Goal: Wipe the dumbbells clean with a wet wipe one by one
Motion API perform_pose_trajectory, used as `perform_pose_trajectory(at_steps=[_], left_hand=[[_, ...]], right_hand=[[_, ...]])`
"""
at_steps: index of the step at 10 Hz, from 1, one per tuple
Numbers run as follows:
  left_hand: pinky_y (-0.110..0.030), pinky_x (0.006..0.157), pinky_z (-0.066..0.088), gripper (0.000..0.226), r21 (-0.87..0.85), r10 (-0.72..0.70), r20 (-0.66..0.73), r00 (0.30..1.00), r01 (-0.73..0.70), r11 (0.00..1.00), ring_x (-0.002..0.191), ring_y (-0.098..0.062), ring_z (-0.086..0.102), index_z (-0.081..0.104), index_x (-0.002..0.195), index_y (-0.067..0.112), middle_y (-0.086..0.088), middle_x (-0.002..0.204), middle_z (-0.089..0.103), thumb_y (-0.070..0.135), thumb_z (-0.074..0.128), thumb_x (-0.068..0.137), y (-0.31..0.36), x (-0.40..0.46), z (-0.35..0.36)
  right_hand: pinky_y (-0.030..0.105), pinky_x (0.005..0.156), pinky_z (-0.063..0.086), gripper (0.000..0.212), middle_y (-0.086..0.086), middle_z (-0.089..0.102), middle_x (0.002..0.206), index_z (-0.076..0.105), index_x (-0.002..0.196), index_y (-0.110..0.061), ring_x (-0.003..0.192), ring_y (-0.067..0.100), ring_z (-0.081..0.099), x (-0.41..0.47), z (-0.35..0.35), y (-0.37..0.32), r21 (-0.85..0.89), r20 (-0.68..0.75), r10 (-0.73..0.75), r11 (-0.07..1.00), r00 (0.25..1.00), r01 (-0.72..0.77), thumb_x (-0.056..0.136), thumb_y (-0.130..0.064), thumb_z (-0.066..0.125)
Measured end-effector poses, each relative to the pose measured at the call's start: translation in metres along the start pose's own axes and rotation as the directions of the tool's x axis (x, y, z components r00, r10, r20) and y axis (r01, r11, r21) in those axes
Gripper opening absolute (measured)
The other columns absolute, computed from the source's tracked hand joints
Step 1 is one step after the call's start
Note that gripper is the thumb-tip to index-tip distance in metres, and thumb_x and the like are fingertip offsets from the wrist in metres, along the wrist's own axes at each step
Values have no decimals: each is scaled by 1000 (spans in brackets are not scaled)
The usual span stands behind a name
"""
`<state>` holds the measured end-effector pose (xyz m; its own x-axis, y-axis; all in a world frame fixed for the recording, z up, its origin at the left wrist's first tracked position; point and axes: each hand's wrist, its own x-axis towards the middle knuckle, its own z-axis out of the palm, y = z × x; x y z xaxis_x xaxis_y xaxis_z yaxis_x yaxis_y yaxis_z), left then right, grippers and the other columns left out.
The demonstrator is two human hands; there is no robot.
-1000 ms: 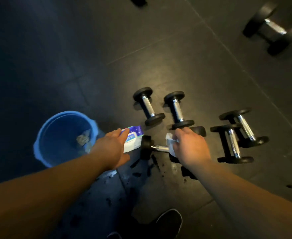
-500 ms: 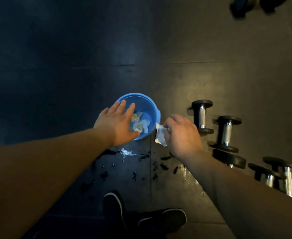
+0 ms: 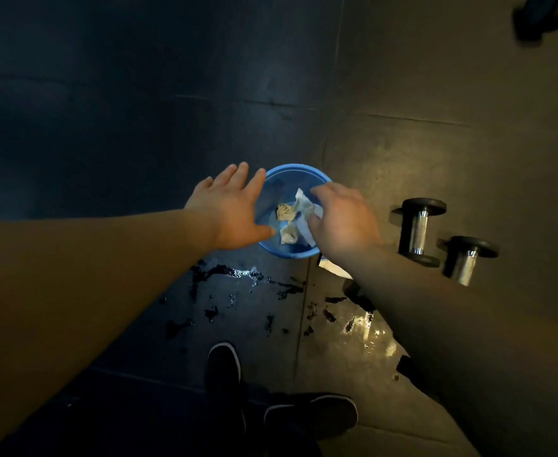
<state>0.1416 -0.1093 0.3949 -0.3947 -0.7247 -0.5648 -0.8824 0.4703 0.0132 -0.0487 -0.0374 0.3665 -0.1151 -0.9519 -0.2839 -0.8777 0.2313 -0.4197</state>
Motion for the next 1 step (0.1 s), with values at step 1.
perform_pose_trajectory(at_steps=[1], left_hand=[[-50, 122, 11, 107, 6, 7, 7, 1000, -7, 1000, 152, -24, -5, -11, 156, 28, -7, 165, -9, 77, 47, 81, -2, 6, -5]], right_hand=[[47, 101, 43, 45, 2, 48, 131, 48, 132, -20, 128, 28, 42, 3, 5, 0, -108, 54, -35, 993, 998, 41, 92, -40, 56]])
